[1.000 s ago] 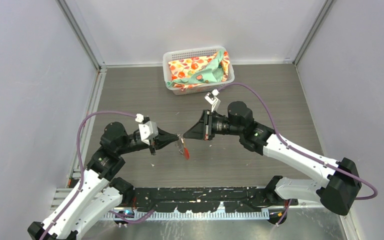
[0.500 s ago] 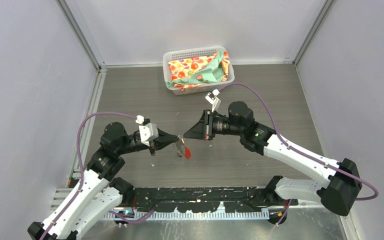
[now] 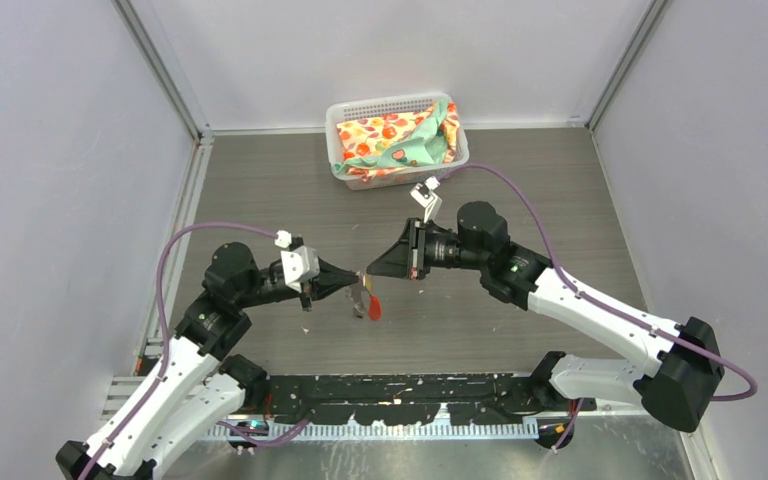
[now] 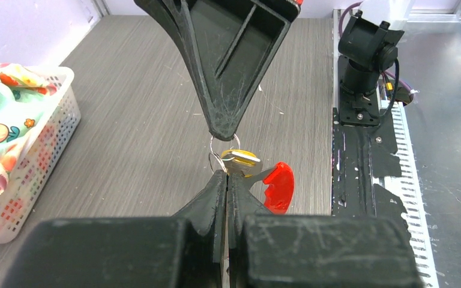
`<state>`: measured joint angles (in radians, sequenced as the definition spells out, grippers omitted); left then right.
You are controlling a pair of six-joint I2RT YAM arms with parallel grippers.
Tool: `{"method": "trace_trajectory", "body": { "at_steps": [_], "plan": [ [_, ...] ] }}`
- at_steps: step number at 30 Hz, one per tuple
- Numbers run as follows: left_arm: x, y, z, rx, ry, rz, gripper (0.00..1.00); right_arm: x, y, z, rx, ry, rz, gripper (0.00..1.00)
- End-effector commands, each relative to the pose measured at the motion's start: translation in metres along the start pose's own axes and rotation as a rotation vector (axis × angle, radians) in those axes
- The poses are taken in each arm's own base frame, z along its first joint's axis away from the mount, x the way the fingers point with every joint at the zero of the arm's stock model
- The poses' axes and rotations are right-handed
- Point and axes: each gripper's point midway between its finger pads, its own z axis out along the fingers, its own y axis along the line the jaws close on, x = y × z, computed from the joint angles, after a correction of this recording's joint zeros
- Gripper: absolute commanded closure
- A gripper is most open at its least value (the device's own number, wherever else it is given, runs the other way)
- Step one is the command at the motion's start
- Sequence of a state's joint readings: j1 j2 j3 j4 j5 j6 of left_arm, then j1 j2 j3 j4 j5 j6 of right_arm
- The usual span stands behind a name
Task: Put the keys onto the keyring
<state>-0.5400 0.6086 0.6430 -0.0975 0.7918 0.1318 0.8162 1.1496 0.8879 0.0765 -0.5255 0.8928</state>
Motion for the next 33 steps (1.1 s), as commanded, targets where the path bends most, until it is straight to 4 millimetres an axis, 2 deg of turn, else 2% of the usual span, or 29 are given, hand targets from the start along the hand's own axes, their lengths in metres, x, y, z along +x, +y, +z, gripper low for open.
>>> {"method": "trace_trajectory", "body": {
  "at_steps": [1, 9, 13, 17, 25, 29, 33],
  "plan": [
    [-0.005, -0.005, 0.001, 0.039, -0.014, 0.023, 1.00, -0.026, 0.040, -0.009, -0.093, -0.074, -0.075, 0.99],
    [-0.006, -0.002, 0.001, 0.031, -0.017, 0.044, 0.99, -0.024, 0.046, -0.010, -0.120, -0.066, -0.071, 0.99],
    [-0.022, -0.001, -0.002, 0.040, -0.039, 0.166, 1.00, -0.022, 0.047, -0.027, -0.070, -0.064, -0.120, 0.99],
    [-0.048, -0.018, -0.010, 0.158, -0.059, 0.382, 1.00, -0.017, 0.055, -0.059, -0.022, -0.065, -0.219, 0.99],
    [-0.110, -0.039, -0.025, 0.284, -0.140, 0.598, 1.00, -0.002, 0.075, -0.112, -0.012, -0.093, -0.321, 0.99],
    [-0.144, -0.051, -0.031, 0.345, -0.214, 0.693, 1.00, 0.001, 0.077, -0.121, -0.019, -0.109, -0.346, 0.99],
    [-0.171, -0.061, -0.037, 0.379, -0.279, 0.704, 1.00, 0.003, 0.079, -0.119, -0.036, -0.103, -0.344, 0.99]
  ]
}}
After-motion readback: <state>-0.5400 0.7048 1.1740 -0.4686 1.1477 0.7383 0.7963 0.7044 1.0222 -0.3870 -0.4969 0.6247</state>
